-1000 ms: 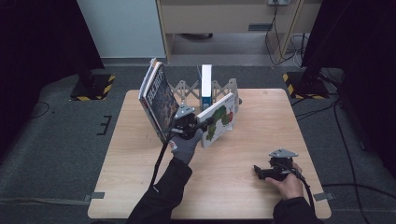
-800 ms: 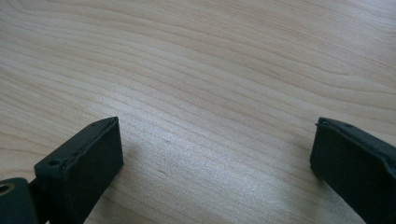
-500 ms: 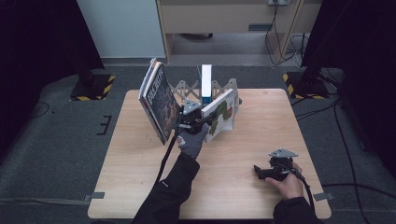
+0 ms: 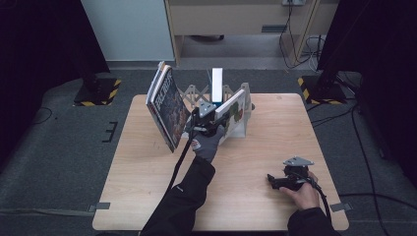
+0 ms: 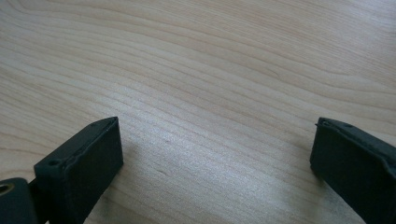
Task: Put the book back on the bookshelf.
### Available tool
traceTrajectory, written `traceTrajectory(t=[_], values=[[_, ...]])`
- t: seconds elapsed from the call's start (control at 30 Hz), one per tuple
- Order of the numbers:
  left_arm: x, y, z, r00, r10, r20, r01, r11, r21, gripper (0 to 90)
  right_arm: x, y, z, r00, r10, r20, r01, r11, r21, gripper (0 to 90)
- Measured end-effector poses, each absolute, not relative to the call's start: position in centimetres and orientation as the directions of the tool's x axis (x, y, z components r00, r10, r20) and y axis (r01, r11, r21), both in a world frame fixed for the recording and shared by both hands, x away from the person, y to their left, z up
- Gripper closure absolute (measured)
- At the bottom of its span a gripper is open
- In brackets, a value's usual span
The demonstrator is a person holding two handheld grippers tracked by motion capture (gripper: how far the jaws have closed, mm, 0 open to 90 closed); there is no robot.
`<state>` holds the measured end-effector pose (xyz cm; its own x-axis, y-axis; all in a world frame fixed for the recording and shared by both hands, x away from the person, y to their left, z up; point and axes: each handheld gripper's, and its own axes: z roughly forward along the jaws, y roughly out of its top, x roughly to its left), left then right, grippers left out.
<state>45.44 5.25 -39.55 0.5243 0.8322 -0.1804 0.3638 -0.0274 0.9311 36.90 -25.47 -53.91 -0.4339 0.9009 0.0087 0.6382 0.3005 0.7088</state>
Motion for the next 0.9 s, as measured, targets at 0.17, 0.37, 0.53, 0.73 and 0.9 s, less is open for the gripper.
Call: traceTrajectory(t=[0.17, 0.37, 0.53, 0.73, 0.9], values=[[45.4, 4.6, -39.9, 0.527, 0.829, -0.188, 0.370, -0.025, 0.929, 74.9, 36.9, -25.5, -53.9, -0.434, 0.901, 0.008, 0.638, 0.301, 0.709, 2.8], [45.6, 3.5, -40.2, 0.507, 0.844, -0.172, 0.370, -0.033, 0.929, 74.9, 36.9, -25.5, -53.9, -0.434, 0.901, 0.009, 0.638, 0.301, 0.709, 2.8], [45.9, 2.7, -40.7, 0.497, 0.851, -0.170, 0.369, -0.030, 0.929, 74.8, 36.9, -25.5, -53.9, -0.435, 0.901, 0.008, 0.638, 0.301, 0.709, 2.8], [46.5, 2.3, -41.1, 0.484, 0.857, -0.174, 0.365, -0.017, 0.931, 74.8, 36.9, -25.5, -53.9, -0.436, 0.900, 0.008, 0.637, 0.303, 0.709, 2.8], [47.0, 2.1, -41.5, 0.475, 0.864, -0.164, 0.359, -0.020, 0.933, 74.7, 36.9, -25.4, -53.9, -0.436, 0.900, 0.008, 0.637, 0.302, 0.709, 2.8]])
